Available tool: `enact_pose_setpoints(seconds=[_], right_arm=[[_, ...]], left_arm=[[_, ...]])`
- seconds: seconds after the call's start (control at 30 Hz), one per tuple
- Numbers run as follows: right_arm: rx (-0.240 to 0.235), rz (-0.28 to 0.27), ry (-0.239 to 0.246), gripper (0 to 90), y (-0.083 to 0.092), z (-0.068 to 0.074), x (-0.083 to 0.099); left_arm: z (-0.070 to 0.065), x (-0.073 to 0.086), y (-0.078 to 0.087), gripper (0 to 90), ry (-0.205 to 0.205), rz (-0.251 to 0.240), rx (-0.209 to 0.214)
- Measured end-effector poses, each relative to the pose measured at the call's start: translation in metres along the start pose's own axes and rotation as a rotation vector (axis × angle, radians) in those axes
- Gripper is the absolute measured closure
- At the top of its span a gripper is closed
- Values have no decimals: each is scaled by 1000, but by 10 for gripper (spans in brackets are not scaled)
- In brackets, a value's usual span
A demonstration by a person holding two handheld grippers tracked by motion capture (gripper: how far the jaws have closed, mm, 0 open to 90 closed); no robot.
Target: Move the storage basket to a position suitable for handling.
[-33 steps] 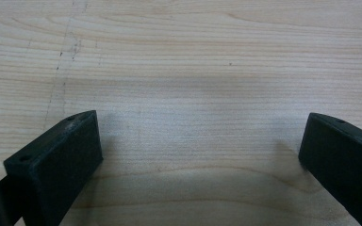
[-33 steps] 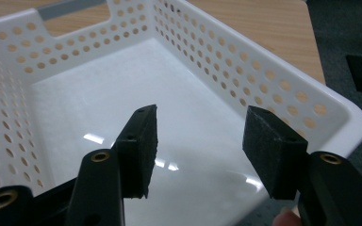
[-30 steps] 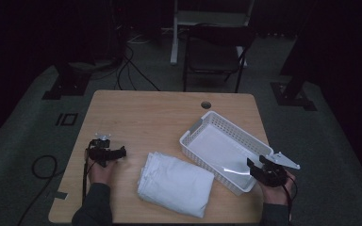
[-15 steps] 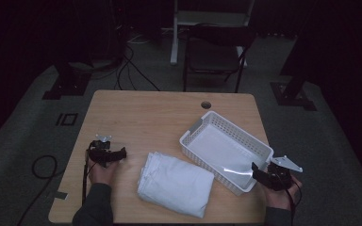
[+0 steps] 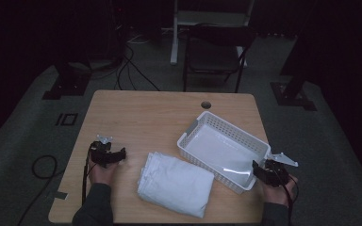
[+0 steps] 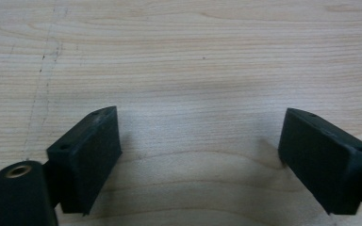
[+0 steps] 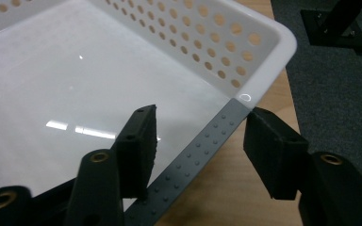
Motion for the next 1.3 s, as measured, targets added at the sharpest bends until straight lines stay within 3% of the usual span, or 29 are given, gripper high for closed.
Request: enact_pose_setpoints(seconds=[0.67, 0.87, 1.0, 1.3], right_arm=[[23, -4, -22, 611, -29, 9, -33], [15, 0, -29, 520, -21, 13, -30], [-20, 17, -37, 592, -13, 17, -18], [42, 16, -71, 674, -20, 15, -26]], left_arm=[[-1, 1, 1, 184, -9, -10, 5], [-1, 1, 2, 185, -10, -12, 5], [-2, 1, 3, 220, -12, -13, 9], [-6, 1, 5, 333, -19, -12, 16]])
Point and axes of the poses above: each handheld gripper's, and its own axes: y roughly backward along the jaws, x roughly out of its underside, z roughly to its left, the point moved 8 cm from there along -y, roughly forward along the jaws, and after that the axes turned 8 degrees about z, right-handed, at the moved point
